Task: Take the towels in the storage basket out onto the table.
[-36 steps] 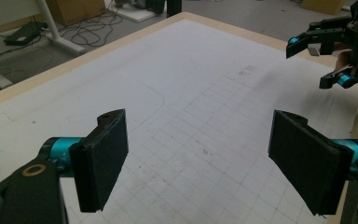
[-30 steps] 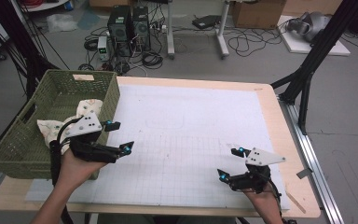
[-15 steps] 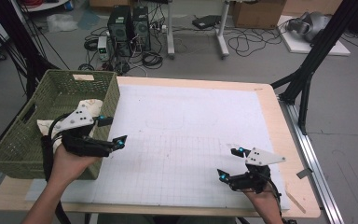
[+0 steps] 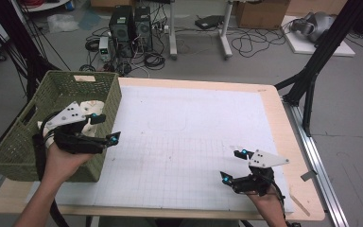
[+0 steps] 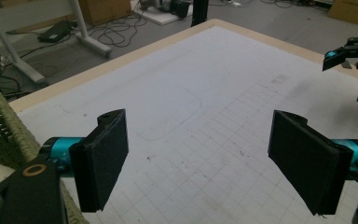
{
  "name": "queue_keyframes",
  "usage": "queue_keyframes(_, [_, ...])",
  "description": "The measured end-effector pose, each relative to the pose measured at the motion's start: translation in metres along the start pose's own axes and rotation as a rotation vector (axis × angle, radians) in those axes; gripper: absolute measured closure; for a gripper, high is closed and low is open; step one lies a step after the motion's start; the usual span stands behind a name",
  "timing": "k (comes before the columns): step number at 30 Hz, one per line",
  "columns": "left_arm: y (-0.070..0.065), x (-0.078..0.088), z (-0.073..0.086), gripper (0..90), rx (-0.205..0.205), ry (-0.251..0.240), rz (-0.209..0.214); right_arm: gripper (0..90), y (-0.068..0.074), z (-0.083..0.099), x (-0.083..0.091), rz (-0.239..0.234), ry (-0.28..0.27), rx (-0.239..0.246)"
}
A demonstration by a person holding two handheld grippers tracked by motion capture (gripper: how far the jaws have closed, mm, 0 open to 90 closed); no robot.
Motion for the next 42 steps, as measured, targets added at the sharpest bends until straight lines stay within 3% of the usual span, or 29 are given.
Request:
queue_keyframes(29, [0.043,0.016,0.002,20.6,0.045,-0.006,-0.1,9.8,0.0,0.0,0.0,0.002,0.001,-0.001])
queue_keyframes(42, [0.055,0.02,0.003,20.6,0.056,-0.007,-0.127,9.8,-0.001,0.001,-0.001,-0.002,0.002,-0.005])
Point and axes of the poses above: each handheld gripper's, and its own axes: x roughly backward along the jaws, z roughly out of its underside, y roughly to its left, the point moved 5 cm from there along -x, roughly forward along the jaws, and after that the axes turned 12 degrees about x, right-handed, at the moved point
